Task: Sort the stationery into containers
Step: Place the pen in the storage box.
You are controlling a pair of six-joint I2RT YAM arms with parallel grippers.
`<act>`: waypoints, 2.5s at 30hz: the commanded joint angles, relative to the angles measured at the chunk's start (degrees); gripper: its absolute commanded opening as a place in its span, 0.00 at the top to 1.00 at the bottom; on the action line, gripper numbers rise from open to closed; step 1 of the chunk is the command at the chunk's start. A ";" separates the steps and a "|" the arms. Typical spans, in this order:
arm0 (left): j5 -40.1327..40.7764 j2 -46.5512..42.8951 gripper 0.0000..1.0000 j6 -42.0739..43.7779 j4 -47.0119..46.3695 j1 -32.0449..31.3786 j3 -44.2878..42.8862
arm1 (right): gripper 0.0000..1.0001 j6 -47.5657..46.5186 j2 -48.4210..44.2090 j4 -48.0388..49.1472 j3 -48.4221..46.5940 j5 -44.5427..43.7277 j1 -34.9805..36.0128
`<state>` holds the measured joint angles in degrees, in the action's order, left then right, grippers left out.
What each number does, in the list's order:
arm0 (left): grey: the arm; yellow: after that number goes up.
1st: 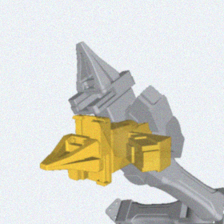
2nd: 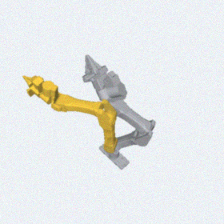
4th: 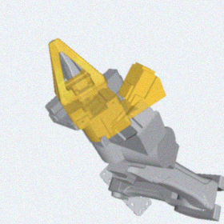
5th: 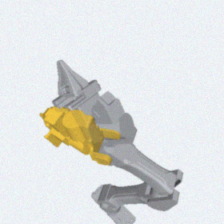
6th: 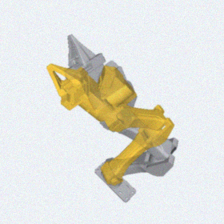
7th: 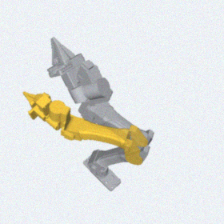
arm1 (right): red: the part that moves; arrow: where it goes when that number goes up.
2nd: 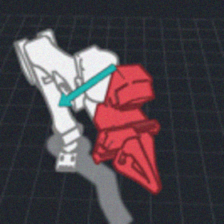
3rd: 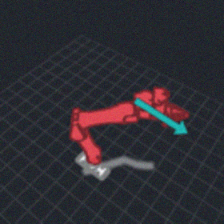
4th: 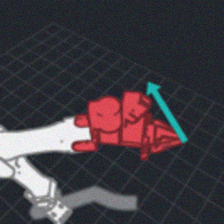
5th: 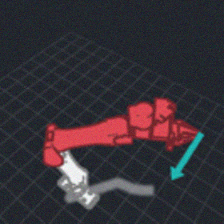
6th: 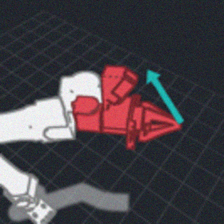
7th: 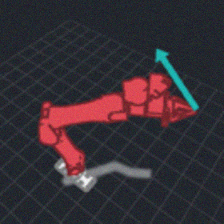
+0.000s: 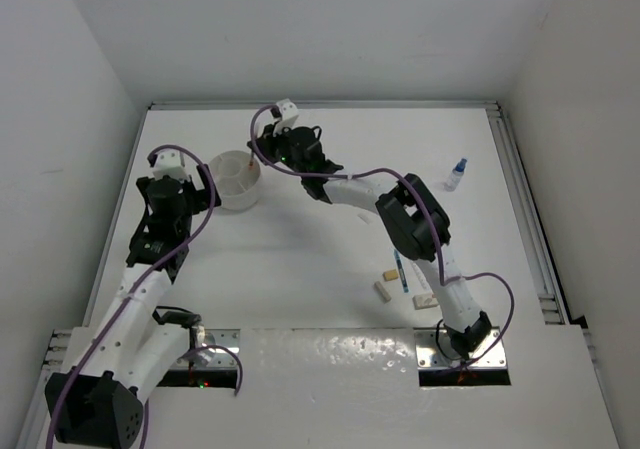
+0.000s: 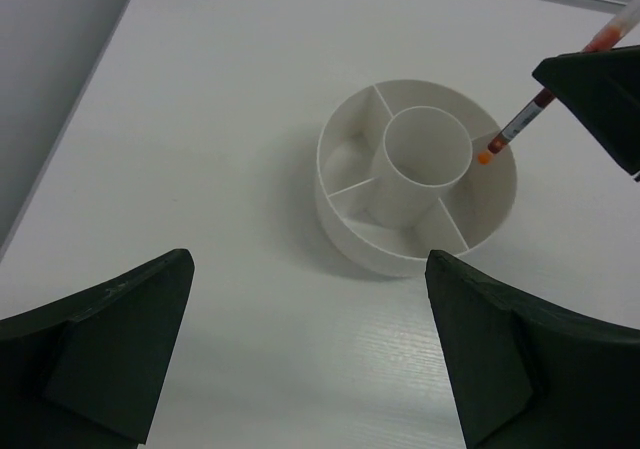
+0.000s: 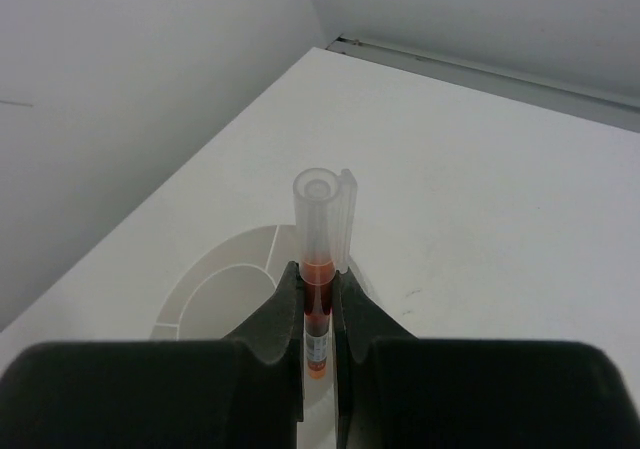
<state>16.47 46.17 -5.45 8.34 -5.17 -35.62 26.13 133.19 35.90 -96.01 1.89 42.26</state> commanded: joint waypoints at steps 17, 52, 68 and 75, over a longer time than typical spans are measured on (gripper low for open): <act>1.72 0.32 0.00 1.50 -6.32 1.30 1.43 | 1.00 -6.18 2.87 -0.39 -0.68 -6.02 3.71; -3.46 -0.55 0.02 2.90 -10.88 1.30 0.99 | 0.20 -9.34 -32.17 -6.59 33.91 -5.67 2.75; -22.09 5.06 0.28 -0.17 -14.84 0.78 0.81 | 0.76 7.61 -57.50 -65.69 52.39 -23.95 -5.96; -23.32 6.12 0.28 0.09 -15.02 0.86 0.28 | 0.73 9.82 -57.43 -67.01 56.98 -23.25 -7.98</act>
<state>-5.28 52.40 -4.75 -3.70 -4.47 -34.00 33.39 76.93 -30.09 -39.00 -19.84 35.05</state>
